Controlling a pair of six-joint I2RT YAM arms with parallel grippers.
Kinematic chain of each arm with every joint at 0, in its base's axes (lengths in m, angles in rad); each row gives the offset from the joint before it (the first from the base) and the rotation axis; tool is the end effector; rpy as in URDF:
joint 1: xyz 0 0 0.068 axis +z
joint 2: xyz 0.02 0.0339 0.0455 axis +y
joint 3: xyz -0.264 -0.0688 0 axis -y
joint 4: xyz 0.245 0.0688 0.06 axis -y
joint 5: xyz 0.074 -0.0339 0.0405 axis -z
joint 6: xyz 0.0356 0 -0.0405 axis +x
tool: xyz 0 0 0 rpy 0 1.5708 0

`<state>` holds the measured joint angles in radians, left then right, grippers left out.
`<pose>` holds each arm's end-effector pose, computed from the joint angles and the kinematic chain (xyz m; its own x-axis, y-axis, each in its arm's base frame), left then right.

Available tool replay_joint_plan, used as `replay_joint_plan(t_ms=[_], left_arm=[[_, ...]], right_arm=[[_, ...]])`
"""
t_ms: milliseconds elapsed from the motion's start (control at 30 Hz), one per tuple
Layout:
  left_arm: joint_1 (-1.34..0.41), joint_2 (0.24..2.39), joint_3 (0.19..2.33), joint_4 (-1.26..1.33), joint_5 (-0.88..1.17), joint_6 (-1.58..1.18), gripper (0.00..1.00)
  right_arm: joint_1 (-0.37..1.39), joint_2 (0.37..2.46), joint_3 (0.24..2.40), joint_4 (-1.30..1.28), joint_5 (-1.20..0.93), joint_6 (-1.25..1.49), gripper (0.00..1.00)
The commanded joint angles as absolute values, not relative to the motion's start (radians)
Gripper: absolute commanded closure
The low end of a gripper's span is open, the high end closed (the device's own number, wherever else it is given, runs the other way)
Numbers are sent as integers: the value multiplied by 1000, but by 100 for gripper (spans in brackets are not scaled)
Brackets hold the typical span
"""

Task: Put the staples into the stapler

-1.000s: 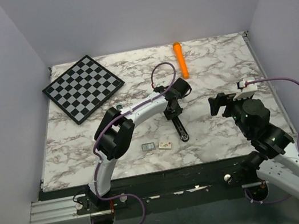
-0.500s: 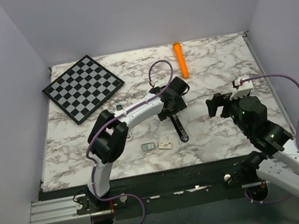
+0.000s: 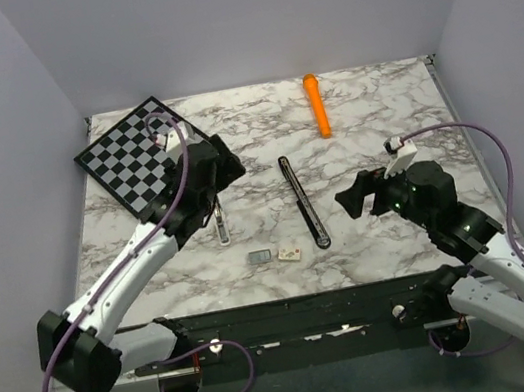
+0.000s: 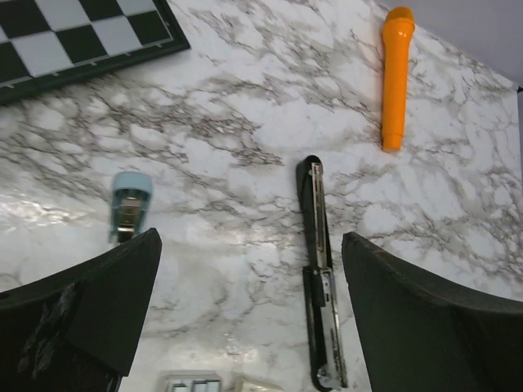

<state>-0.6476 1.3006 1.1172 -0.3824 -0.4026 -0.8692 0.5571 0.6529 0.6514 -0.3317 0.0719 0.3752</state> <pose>0.2409 -0.1647 0.3250 -0.4984 -0.5041 -0.7053 -0.1386 0.8494 -0.5092 0.1362 0.0818 0.2977 -0.4304 0.1625 -0.8879 -0.3353 0.8845 0.3244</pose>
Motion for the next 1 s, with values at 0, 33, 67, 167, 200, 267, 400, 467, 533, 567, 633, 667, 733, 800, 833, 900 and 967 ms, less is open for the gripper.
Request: replay_joint_plan(t_ms=[0, 33, 67, 167, 200, 267, 400, 467, 533, 567, 633, 667, 733, 800, 833, 900, 967], left_arm=[[-614, 1099, 962, -218, -549, -573, 1], [-612, 1073, 948, -195, -566, -536, 1], [-611, 1031, 925, -166, -589, -502, 1], [-595, 982, 887, -16, -623, -382, 1], [-574, 977, 884, 59, -629, -365, 1], [-539, 982, 887, 106, -640, -341, 1], [-485, 1037, 933, 153, -731, -273, 1], [-468, 1052, 911, 192, -744, -235, 1], [-445, 1042, 891, 155, -713, -277, 1], [-440, 1022, 844, 156, -716, -288, 1], [-442, 1000, 793, 213, -739, -293, 1], [-440, 990, 781, 230, -741, -291, 1], [-440, 989, 787, 242, -735, -261, 1], [-440, 994, 788, 236, -762, -252, 1], [-440, 994, 787, 236, -773, -244, 1], [-440, 986, 790, 245, -779, -229, 1], [-440, 971, 779, 265, -784, -207, 1]], right_arm=[[568, 756, 650, -327, -77, 416, 0], [572, 799, 664, -334, -80, 413, 0], [580, 837, 679, -342, -81, 411, 0], [627, 995, 765, -354, -52, 393, 0], [664, 1043, 790, -359, -32, 382, 0], [704, 1168, 866, -364, 20, 344, 0], [810, 1368, 1024, -383, 69, 293, 0], [873, 1478, 1101, -379, 104, 243, 0], [920, 1541, 1144, -388, 117, 213, 0], [933, 1564, 1164, -391, 104, 180, 0], [965, 1617, 1186, -384, 81, 140, 0], [976, 1629, 1184, -379, 72, 114, 0], [1005, 1658, 1175, -362, 51, 37, 0], [1018, 1677, 1170, -351, 20, -44, 0], [1032, 1695, 1163, -345, 8, -69, 0], [1043, 1710, 1147, -313, -21, -127, 0], [1054, 1742, 1147, -301, -28, -158, 0]])
